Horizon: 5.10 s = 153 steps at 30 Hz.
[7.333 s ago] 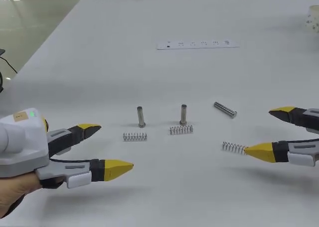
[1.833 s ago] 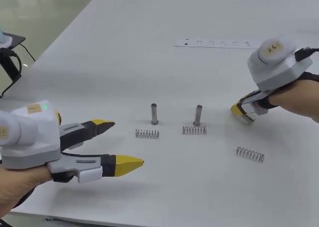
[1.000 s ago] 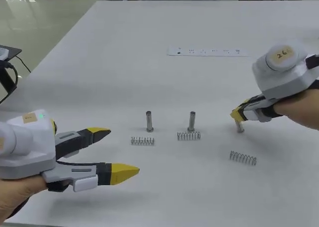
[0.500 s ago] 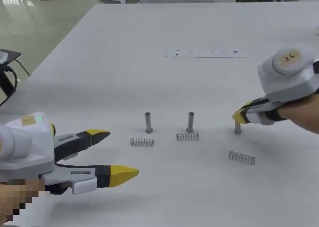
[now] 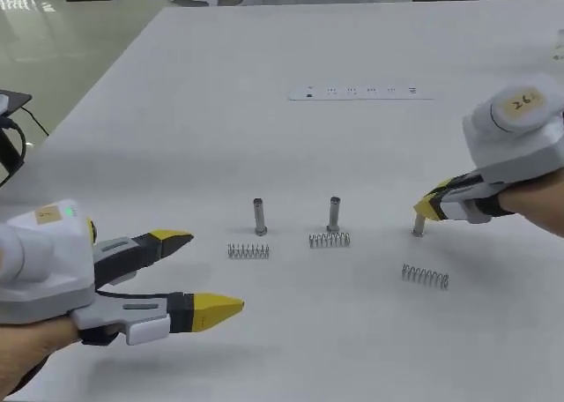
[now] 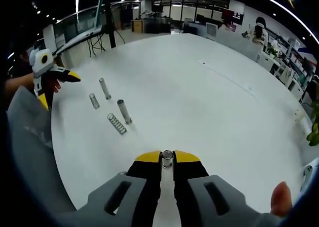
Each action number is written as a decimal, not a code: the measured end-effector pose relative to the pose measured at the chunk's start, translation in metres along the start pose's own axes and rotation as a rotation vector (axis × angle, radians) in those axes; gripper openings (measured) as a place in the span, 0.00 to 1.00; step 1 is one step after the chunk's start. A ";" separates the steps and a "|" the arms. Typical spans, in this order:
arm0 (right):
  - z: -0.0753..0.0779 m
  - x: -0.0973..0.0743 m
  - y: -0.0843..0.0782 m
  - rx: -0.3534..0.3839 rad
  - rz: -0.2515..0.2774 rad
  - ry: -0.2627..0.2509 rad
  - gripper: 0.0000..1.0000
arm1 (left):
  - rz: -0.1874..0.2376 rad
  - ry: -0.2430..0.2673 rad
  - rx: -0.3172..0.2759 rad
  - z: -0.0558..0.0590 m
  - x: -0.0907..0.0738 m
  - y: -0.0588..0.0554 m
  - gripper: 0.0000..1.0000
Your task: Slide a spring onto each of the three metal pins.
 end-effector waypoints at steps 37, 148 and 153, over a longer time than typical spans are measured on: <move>-0.004 -0.003 -0.002 -0.034 0.018 0.001 0.15 | -0.009 -0.003 0.000 0.001 0.000 -0.001 0.73; -0.061 -0.001 -0.051 -0.257 -0.089 0.139 0.08 | -0.023 -0.026 0.010 0.006 -0.003 -0.003 0.68; -0.069 -0.001 -0.038 -0.298 -0.080 0.151 0.08 | -0.033 -0.034 0.024 0.008 -0.003 -0.002 0.67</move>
Point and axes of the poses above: the centre of the closed fingertips' face, and the gripper's own axes: x roughly forward along the fingers, z roughly to its right, y roughly out of its top, the point moved 5 cm from there along -x, roughly backward along the fingers, and after that the axes turned 9 degrees about -z, right-handed, at the moved point
